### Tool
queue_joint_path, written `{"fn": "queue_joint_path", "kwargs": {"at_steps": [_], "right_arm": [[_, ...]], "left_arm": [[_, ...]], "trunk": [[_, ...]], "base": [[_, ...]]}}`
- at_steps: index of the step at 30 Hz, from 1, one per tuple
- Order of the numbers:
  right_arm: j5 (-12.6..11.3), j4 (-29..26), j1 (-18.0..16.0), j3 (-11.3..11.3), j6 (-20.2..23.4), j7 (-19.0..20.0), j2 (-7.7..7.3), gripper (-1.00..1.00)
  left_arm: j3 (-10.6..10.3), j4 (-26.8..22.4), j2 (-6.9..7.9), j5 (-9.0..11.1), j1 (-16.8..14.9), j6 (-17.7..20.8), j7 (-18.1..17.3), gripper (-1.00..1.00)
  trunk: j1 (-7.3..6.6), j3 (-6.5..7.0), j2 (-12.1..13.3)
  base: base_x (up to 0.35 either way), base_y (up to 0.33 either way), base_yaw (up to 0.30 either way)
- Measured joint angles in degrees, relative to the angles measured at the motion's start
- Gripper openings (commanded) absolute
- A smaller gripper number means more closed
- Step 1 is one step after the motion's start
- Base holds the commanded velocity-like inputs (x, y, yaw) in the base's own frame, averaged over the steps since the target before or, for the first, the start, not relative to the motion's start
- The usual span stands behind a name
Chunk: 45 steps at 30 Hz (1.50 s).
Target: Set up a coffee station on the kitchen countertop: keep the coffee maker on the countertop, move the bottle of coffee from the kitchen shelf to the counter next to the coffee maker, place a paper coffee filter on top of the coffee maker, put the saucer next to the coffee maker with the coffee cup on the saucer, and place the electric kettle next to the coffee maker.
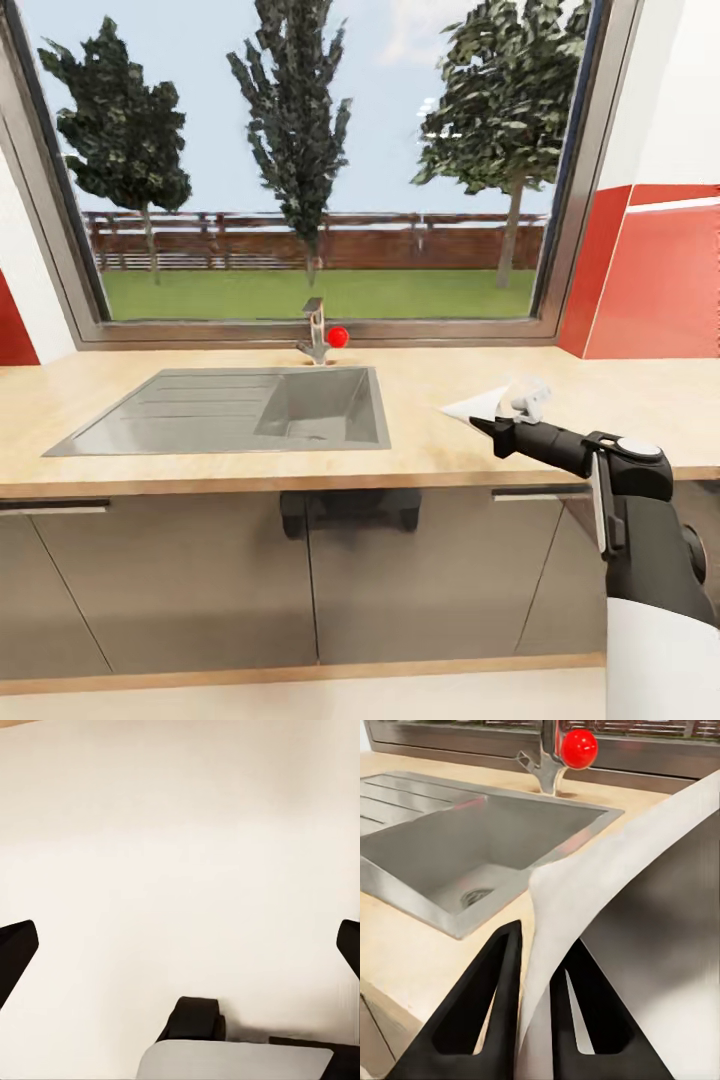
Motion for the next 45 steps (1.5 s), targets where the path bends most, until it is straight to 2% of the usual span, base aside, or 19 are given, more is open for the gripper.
{"fn": "queue_joint_path", "kwargs": {"at_steps": [3,6,31,45], "right_arm": [[-0.02,-0.03,0.0,-0.05,-0.09,2.16,-0.05,-1.0],[-0.02,0.02,0.0,-0.06,-0.15,2.58,-0.02,-1.0],[-0.28,0.06,0.08,0.32,-0.19,2.83,0.48,-1.0],[-0.29,0.13,0.09,0.3,-0.28,2.78,0.44,-1.0]], "left_arm": [[0.0,0.0,-0.01,0.0,-0.02,0.0,0.0,1.0],[0.0,0.0,-0.03,0.0,-0.01,0.0,0.0,1.0],[0.0,-0.01,-0.07,0.0,-0.01,0.03,0.01,1.0],[0.0,0.01,-0.09,0.01,0.0,0.01,0.02,1.0]], "trunk": [[0.0,0.01,0.0],[0.0,0.06,0.0],[-0.03,1.5,0.0],[-0.05,2.4,0.01]], "base": [[-0.277,0.0,0.012],[-0.247,0.0,0.092],[-0.013,0.001,0.234],[0.018,0.144,0.227]]}}
